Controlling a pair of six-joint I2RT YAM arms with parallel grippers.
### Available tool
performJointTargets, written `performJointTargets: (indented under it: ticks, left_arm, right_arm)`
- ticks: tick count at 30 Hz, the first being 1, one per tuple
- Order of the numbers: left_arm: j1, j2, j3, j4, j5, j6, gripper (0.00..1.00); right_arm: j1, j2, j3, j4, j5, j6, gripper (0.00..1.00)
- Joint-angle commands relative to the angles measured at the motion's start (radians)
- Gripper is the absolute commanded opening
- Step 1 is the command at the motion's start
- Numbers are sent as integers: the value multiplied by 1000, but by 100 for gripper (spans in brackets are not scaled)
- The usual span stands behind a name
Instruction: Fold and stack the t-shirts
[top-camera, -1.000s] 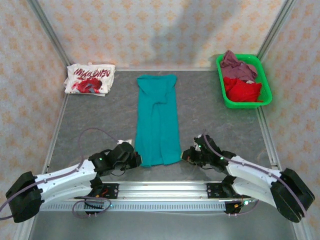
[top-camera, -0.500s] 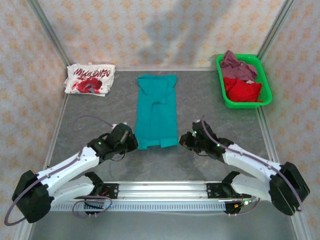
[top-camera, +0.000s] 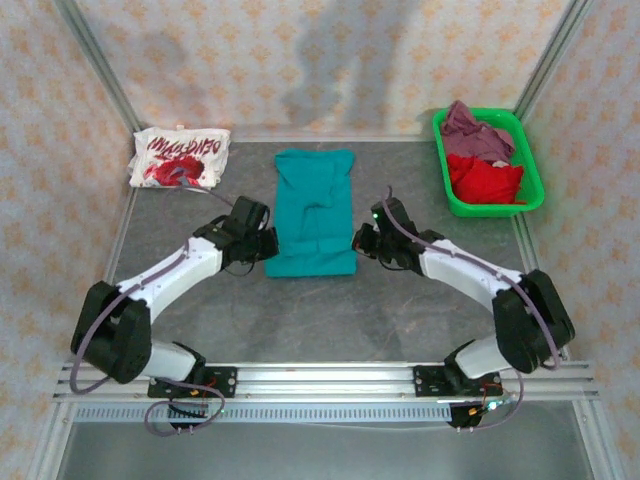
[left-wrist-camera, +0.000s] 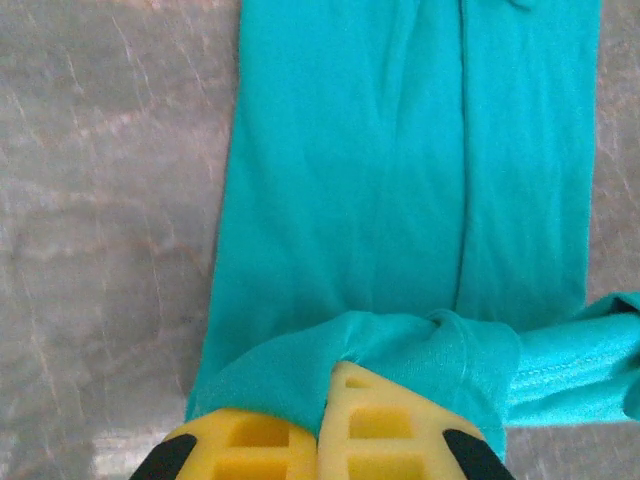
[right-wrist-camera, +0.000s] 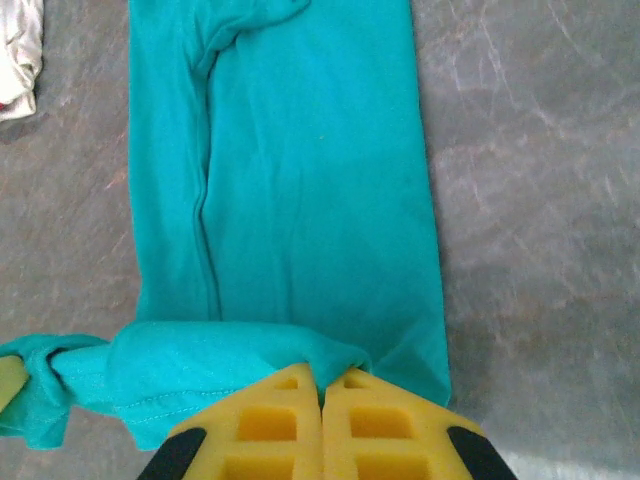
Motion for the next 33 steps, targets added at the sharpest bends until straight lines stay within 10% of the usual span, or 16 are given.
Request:
performJointTargets:
  ticks: [1,33]
  left_arm:
    - [25,72,93,17,-3,108,0]
    - [110,521,530,-67,-24,216,0]
  right_arm:
    - [-13,67,85,27,21,-58,0]
    - [-87,427,453,5,38,-171,0]
